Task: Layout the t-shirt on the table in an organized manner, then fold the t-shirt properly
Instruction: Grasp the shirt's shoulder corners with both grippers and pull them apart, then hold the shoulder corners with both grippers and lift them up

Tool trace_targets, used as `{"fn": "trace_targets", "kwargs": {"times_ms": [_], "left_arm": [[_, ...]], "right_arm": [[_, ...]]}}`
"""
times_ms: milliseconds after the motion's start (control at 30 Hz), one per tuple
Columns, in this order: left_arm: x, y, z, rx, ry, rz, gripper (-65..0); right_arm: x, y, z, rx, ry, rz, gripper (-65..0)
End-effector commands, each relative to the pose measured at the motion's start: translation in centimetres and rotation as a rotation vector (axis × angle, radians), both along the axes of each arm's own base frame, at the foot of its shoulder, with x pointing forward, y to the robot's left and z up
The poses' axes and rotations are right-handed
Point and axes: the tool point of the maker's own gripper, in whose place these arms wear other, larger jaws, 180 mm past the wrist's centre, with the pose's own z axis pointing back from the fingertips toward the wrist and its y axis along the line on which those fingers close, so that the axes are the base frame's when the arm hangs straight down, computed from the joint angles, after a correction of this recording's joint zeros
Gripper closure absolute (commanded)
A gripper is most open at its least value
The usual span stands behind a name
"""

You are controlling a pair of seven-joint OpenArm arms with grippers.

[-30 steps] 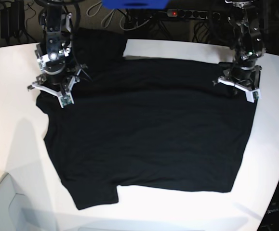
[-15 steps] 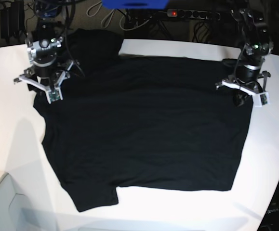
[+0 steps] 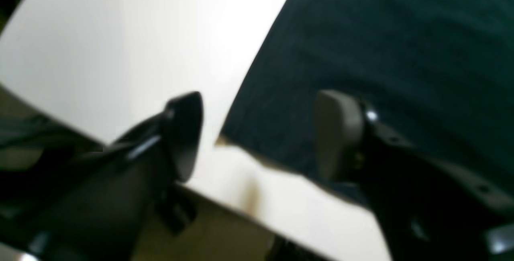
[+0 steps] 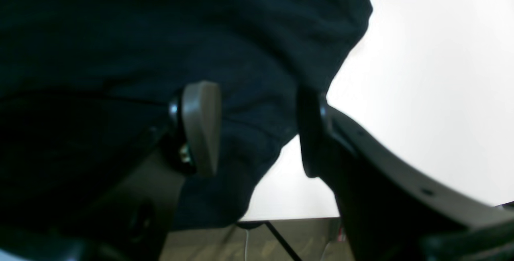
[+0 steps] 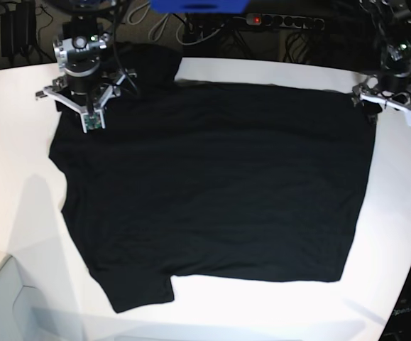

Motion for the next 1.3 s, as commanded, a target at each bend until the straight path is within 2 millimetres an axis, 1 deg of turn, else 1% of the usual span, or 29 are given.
{"fn": "trace_targets", "kwargs": {"times_ms": [0, 67, 100, 167, 200, 267, 300, 400, 500, 600, 633, 667, 733, 833, 900, 1000, 1033, 1067, 1133, 1267], "left_arm": [[0.6, 0.8, 1.1, 0.029, -0.027, -0.003, -46.1], [0.6, 1.1, 1.1, 0.034, -0.011, -0.007, -46.4], [0.6, 1.0, 1.1, 0.032, -0.009, -0.014, -46.5], [0.6, 1.3, 1.2, 0.045, -0.002, -0.025, -46.6], [0.6, 1.2, 1.2, 0.05, -0.001, -0.037, -46.6], [0.9, 1.0, 1.5, 0.062, -0.006, -0.084, -46.6], [1.1, 0.9, 1.5, 0.07, -0.001, -0.117, -46.6], [0.7, 1.2, -0.2, 0.052, 0.039, -0.142, -46.6], [0.9, 1.8, -1.6, 0.036, 0.067, -0.127, -46.6], [0.4, 2.6, -2.6, 0.069, 0.118, -0.126, -46.6], [0.6, 2.6, -2.6, 0.073, 0.117, -0.126, -46.6], [0.8, 2.5, -2.7, 0.076, 0.118, -0.13, -46.6], [0.8, 2.2, -3.5, 0.062, 0.139, -0.142, -46.5], [1.3, 1.0, -4.6, 0.039, 0.154, -0.171, -46.3], [1.2, 0.6, -5.3, 0.025, 0.17, -0.179, -46.2], [1.1, 0.5, -5.6, 0.02, 0.177, -0.181, -46.2], [1.0, 0.5, -5.7, 0.017, 0.181, -0.179, -46.1], [1.0, 0.5, -5.8, 0.017, 0.182, -0.179, -45.5], [1.0, 0.4, -5.8, 0.016, 0.183, -0.18, -39.8], [1.1, -0.1, -6.0, 0.012, 0.186, -0.195, -16.1]], "right_arm": [[0.0, 0.2, 0.6, 0.005, -0.024, 0.002, -33.6], [-0.1, 0.5, 0.5, 0.034, -0.027, -0.002, -40.3], [-0.3, 0.7, 0.3, 0.065, -0.024, -0.008, -42.7], [-1.1, 0.6, -0.1, 0.128, -0.024, -0.042, -46.1], [-1.4, 0.6, -0.1, 0.163, -0.029, -0.06, -46.8], [-1.7, 0.5, -0.2, 0.235, -0.044, -0.097, -47.3], [-2.1, 0.4, -0.3, 0.266, -0.043, -0.115, -47.5], [-3.1, 0.4, -0.6, 0.338, -0.042, -0.154, -47.6], [-4.1, 0.5, -0.9, 0.349, -0.019, -0.151, -47.6], [-4.7, 0.5, -1.2, 0.349, -0.004, -0.154, -48.5], [-4.9, 0.5, -1.3, 0.349, 0.002, -0.155, -49.0], [-5.0, 0.5, -1.3, 0.349, 0.005, -0.156, -49.1], [-5.1, 0.5, -1.4, 0.349, 0.006, -0.156, -49.1], [-5.1, 0.6, -1.4, 0.35, 0.008, -0.157, -49.1], [-5.1, 0.6, -1.4, 0.35, 0.008, -0.157, -49.1], [-5.4, 0.6, -1.5, 0.349, 0.015, -0.159, -49.0], [-5.6, 0.7, -1.6, 0.352, 0.02, -0.157, -49.0], [-5.7, 1.3, -1.6, 0.362, 0.027, -0.144, -49.1], [-5.7, 2.5, -1.7, 0.38, 0.034, -0.119, -49.3], [-6.1, 4.6, -1.9, 0.415, 0.056, -0.076, -49.3]]}}
